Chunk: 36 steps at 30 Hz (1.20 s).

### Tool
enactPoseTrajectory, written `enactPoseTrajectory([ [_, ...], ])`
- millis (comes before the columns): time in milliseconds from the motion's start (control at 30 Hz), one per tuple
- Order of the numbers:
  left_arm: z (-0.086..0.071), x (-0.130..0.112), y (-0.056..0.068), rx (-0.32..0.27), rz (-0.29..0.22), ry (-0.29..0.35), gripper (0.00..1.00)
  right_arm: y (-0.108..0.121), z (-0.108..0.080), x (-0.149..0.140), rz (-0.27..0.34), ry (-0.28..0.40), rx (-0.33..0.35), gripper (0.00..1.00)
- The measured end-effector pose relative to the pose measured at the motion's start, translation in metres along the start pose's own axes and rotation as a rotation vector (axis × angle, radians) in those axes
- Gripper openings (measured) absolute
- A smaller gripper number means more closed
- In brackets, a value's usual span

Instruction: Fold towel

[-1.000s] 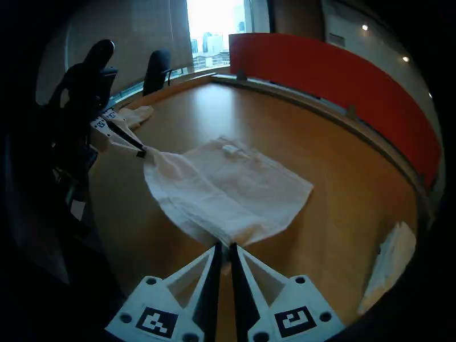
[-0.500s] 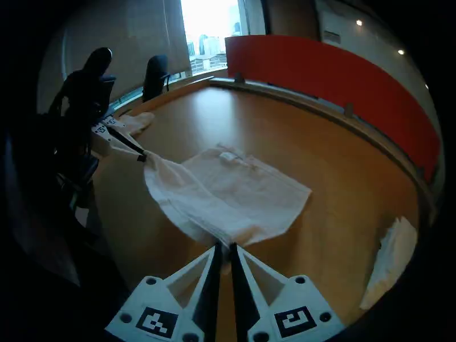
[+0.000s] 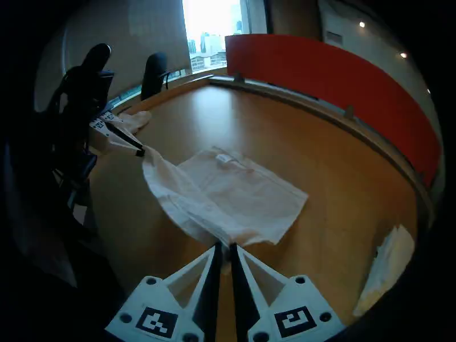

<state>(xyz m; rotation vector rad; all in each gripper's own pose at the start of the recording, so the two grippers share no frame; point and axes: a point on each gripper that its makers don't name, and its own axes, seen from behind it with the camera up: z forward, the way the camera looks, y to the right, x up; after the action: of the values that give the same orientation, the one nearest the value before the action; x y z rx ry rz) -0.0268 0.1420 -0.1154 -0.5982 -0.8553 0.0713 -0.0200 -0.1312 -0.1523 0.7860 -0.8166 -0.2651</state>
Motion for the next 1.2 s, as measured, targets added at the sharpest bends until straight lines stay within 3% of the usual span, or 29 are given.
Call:
enactPoseTrajectory([
  [600,0.033,0.047,-0.031,0.038,-0.034,0.041,0.09,0.054,0.028,0.034,-0.023,0.000,-0.035,0.12],
  [1200,0.074,0.046,-0.052,0.054,-0.035,0.007,0.09,0.081,0.067,0.028,0.010,-0.050,-0.028,0.12],
])
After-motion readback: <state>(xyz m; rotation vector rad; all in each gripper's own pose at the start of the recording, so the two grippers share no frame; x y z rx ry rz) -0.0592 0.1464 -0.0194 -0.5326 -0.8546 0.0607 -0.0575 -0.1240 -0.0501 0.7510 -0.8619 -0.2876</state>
